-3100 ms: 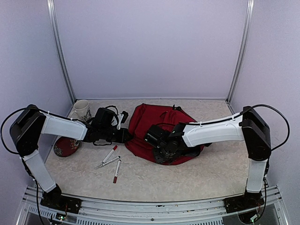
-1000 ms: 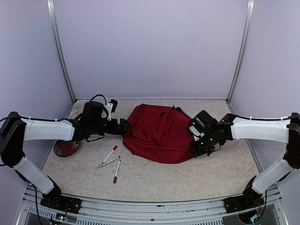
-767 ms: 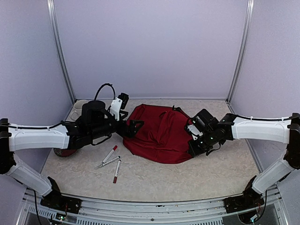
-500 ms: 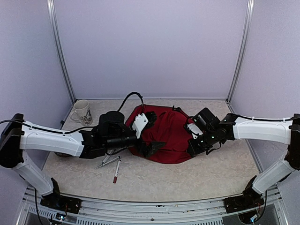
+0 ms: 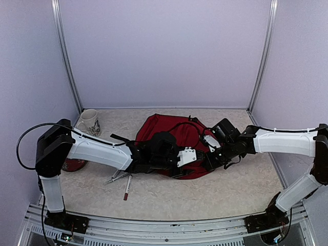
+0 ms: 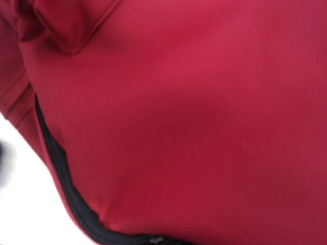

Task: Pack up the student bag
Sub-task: Hold the largest pocket of the student bag, then zip the student bag into the largest pocket of the bag.

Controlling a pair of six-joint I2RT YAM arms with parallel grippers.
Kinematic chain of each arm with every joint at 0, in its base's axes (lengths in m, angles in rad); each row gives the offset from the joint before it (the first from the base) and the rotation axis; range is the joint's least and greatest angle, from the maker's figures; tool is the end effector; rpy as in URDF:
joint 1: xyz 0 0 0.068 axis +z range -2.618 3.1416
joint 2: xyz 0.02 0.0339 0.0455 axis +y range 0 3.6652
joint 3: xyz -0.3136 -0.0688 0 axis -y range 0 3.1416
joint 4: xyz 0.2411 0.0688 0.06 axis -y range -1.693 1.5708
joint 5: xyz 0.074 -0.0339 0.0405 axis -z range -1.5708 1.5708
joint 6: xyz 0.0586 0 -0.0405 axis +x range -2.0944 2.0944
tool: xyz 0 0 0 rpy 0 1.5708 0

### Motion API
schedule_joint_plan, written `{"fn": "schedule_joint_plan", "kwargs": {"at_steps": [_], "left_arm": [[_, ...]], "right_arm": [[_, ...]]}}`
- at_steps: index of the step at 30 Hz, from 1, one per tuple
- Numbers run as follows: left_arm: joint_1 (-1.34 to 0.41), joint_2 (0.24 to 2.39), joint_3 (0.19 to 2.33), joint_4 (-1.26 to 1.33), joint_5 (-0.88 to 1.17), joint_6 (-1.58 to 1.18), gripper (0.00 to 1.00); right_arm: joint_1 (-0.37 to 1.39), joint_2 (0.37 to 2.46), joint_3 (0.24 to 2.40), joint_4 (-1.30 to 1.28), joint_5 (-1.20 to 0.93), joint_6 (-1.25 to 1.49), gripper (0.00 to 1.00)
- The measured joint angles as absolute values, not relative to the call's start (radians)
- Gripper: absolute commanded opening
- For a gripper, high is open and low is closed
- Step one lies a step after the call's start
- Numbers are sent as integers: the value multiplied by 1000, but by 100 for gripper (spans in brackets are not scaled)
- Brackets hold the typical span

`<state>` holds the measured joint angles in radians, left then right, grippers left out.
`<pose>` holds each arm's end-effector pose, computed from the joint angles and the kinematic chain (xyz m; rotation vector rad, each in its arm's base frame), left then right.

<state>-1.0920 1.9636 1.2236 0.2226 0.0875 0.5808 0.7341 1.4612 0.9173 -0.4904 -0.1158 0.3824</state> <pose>0.2136 -0.4227 0.2195 1.6025 1.3744 -0.3997 0.2112 0.1997 0.2382 -0.5144 2.6492 0.5255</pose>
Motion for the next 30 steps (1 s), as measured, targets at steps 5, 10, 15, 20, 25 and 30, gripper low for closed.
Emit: {"fn": "schedule_joint_plan", "kwargs": {"at_steps": [5, 10, 15, 20, 25, 30], "left_arm": [[-1094, 2070, 1313, 184, 59, 632, 55], [-1095, 2075, 1313, 156, 72, 642, 50], [-1095, 2091, 1317, 157, 42, 627, 15], [-1095, 2112, 1310, 181, 8, 607, 0], [-1091, 2076, 1230, 266, 11, 586, 0], [-1084, 2022, 1168, 300, 6, 558, 0]], "right_arm": [[730, 1460, 917, -497, -106, 386, 0], [727, 1449, 917, -525, -96, 392, 0], [723, 1432, 917, -540, -88, 411, 0], [719, 1420, 917, -572, -88, 423, 0], [706, 1384, 901, -587, -81, 435, 0], [678, 1362, 889, -612, -28, 440, 0]]}}
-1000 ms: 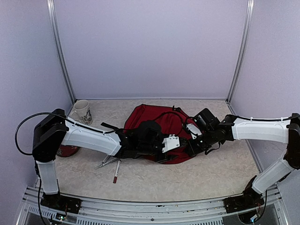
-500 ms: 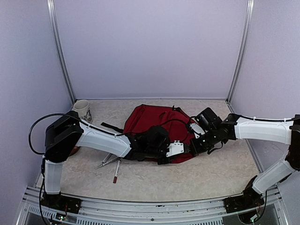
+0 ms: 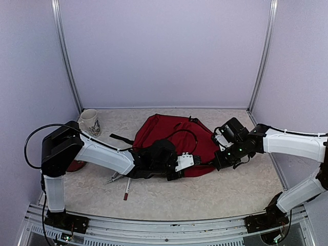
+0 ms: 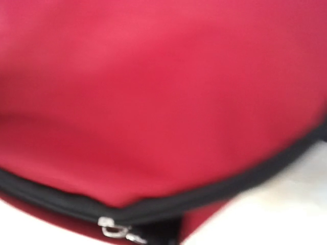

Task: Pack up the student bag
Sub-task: Zip the student bag into the largest pocket of the bag.

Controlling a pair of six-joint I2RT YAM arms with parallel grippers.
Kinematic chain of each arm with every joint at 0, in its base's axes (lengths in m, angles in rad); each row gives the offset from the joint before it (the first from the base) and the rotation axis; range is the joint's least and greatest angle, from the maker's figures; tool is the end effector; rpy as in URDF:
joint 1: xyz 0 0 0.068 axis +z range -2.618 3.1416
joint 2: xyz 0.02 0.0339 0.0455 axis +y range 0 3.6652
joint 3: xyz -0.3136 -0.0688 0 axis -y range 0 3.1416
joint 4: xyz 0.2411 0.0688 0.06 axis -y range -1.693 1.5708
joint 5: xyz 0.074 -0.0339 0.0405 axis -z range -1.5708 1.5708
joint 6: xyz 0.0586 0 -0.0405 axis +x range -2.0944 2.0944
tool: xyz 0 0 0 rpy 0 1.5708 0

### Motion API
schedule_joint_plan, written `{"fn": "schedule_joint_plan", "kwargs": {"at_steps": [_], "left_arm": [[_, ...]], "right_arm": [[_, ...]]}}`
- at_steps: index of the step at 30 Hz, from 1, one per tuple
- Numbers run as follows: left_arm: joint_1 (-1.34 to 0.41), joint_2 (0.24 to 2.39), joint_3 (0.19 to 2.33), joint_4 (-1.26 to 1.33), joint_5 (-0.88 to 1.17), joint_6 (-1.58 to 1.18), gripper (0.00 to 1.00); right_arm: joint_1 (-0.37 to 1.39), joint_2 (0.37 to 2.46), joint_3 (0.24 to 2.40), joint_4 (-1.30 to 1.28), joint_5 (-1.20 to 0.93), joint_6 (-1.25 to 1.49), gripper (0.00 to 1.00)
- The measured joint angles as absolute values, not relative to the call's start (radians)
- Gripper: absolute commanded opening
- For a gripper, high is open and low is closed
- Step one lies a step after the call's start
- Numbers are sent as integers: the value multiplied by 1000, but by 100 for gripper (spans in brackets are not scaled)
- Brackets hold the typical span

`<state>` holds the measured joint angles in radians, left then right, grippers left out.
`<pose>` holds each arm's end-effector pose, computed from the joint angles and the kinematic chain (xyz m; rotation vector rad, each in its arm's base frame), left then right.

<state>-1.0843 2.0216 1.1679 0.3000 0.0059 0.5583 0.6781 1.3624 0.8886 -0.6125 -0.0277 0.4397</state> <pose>0.2209 -0.4184 0.1838 1.5696 1.4560 -0.3164 0.2005 0.1636 0.2464 -0.3326 2.6986 0.3882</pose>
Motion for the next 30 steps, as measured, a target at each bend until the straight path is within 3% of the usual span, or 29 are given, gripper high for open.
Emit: {"fn": "schedule_joint_plan", "kwargs": {"at_steps": [10, 17, 30], "left_arm": [[-1083, 1883, 1040, 344, -4, 522, 0], [-1084, 1845, 995, 370, -6, 521, 0], [-1095, 1840, 963, 378, -4, 513, 0]], "right_arm": [[590, 1331, 908, -664, 87, 426, 0], [480, 1332, 943, -621, 64, 381, 0], [451, 1361, 856, -458, -46, 324, 0]]}}
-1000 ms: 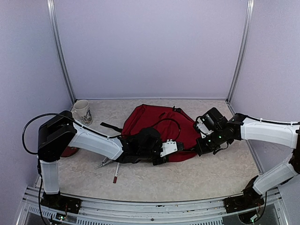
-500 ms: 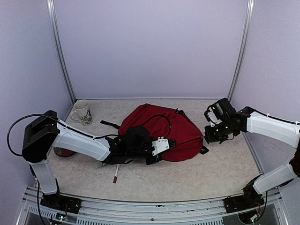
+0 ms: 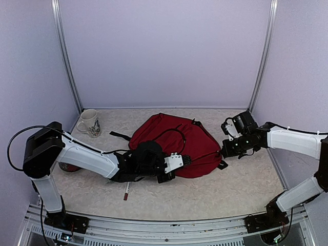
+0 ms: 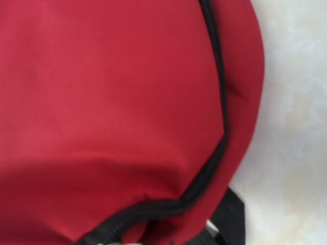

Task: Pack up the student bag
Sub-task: Zip the student bag into the largest pocket of the bag.

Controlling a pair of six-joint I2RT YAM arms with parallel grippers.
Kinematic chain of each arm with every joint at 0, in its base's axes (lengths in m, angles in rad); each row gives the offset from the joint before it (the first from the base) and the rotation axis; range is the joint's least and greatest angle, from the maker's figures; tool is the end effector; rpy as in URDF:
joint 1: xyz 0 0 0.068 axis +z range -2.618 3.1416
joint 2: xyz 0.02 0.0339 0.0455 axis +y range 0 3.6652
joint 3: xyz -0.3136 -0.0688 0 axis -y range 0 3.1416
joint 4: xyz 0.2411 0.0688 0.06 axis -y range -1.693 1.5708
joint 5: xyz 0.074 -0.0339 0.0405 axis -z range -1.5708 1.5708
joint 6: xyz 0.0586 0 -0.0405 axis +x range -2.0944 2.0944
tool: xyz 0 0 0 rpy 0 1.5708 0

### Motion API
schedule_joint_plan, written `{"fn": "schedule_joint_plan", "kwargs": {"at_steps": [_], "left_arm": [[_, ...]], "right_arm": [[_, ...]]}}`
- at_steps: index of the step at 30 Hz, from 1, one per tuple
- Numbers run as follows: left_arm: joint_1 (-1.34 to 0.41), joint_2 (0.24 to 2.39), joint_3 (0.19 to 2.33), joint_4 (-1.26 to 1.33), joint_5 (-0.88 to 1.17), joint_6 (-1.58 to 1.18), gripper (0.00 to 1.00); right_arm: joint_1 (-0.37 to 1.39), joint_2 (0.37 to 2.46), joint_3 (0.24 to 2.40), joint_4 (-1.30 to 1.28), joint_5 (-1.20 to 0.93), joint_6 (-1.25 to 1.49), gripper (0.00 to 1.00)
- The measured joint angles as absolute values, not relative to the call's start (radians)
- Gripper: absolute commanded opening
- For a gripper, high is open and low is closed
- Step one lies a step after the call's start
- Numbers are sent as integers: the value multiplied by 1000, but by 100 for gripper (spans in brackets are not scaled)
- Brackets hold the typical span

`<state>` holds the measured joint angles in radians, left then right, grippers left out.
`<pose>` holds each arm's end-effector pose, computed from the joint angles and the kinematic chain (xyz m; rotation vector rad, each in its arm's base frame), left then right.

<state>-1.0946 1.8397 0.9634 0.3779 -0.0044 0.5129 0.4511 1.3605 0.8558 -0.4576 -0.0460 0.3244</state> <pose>0.1928 -0.3733 0.2056 1.5015 1.4512 -0.3515 0.2421 0.1203 0.2474 -0.1814 2.5655 0.3601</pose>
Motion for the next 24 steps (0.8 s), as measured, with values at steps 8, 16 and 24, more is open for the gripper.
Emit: {"fn": "schedule_joint_plan", "kwargs": {"at_steps": [8, 16, 24], "left_arm": [[-1095, 1834, 963, 344, -5, 510, 7], [-1080, 1746, 918, 253, -26, 476, 25], [-979, 1637, 877, 197, -12, 449, 86]], "right_arm": [[447, 1430, 856, -413, -114, 319, 0], [586, 1485, 736, -296, -233, 446, 0], [789, 1556, 746, -120, -348, 590, 0]]}}
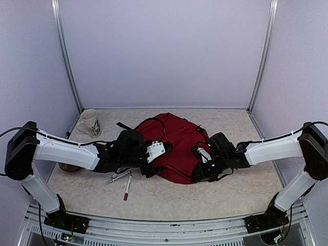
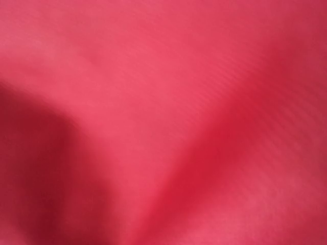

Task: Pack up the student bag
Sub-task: Zip the student bag into the largest pocket of the bag, then hold the largest pocket of the student bag, then zip the student bag into the largest pocket of the bag.

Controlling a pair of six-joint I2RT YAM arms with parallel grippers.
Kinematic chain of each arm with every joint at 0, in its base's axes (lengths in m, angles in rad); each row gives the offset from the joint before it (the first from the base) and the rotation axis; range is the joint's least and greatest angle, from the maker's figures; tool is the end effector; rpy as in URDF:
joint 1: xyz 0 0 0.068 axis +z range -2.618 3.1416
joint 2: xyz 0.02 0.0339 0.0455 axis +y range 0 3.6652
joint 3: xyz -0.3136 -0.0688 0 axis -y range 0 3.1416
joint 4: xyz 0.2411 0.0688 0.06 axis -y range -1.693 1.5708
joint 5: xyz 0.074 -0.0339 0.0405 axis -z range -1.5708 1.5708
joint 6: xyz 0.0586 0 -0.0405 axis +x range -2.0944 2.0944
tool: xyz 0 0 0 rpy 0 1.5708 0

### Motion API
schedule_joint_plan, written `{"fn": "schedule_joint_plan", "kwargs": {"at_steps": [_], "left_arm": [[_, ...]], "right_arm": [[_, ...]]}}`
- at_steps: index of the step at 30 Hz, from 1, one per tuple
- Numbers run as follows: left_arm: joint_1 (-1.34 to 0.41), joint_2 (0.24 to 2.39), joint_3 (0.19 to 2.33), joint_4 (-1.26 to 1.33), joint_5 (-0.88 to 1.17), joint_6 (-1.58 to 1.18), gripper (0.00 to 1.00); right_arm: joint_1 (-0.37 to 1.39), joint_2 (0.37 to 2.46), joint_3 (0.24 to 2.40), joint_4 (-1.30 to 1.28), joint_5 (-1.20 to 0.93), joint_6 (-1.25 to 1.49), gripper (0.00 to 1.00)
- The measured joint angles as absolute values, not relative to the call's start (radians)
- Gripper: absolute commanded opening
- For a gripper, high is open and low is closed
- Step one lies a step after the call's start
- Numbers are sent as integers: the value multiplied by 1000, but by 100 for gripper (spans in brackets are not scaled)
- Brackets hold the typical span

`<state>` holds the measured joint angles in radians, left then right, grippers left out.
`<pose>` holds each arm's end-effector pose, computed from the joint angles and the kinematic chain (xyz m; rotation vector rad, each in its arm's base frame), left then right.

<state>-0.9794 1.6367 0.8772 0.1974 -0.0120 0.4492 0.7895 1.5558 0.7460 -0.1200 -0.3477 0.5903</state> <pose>0.2063 -0.3059 0.2332 1.4015 1.6273 -0.2981 0.1986 0.2286 0.1904 -0.4264 2.6794 0.9391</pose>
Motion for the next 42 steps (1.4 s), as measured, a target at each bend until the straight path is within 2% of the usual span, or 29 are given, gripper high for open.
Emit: {"fn": "schedule_joint_plan", "kwargs": {"at_steps": [7, 12, 16, 18, 23, 27, 28, 37, 42], "left_arm": [[-1070, 1491, 850, 231, 134, 445, 89], [-1103, 1550, 869, 239, 174, 432, 86], [-1145, 1689, 952, 234, 118, 438, 81], [-1163, 1767, 1011, 231, 68, 447, 72], [-1179, 1897, 1111, 214, -25, 471, 27], [-1176, 1905, 1116, 217, -72, 480, 9], [-1174, 1905, 1114, 222, -82, 479, 1], [-1143, 1832, 1042, 276, -94, 479, 0], [-1138, 1718, 965, 290, -73, 487, 0]], "right_arm": [[792, 1522, 786, -143, -366, 619, 0], [781, 1456, 846, -279, -291, 588, 0], [765, 1388, 873, -371, -213, 569, 0], [760, 1366, 875, -400, -187, 559, 0], [742, 1362, 877, -474, -140, 531, 0], [688, 1358, 886, -516, -118, 506, 0], [677, 1355, 887, -520, -114, 500, 0], [549, 1332, 931, -550, -116, 414, 0], [514, 1411, 1027, -549, -171, 350, 0]]}}
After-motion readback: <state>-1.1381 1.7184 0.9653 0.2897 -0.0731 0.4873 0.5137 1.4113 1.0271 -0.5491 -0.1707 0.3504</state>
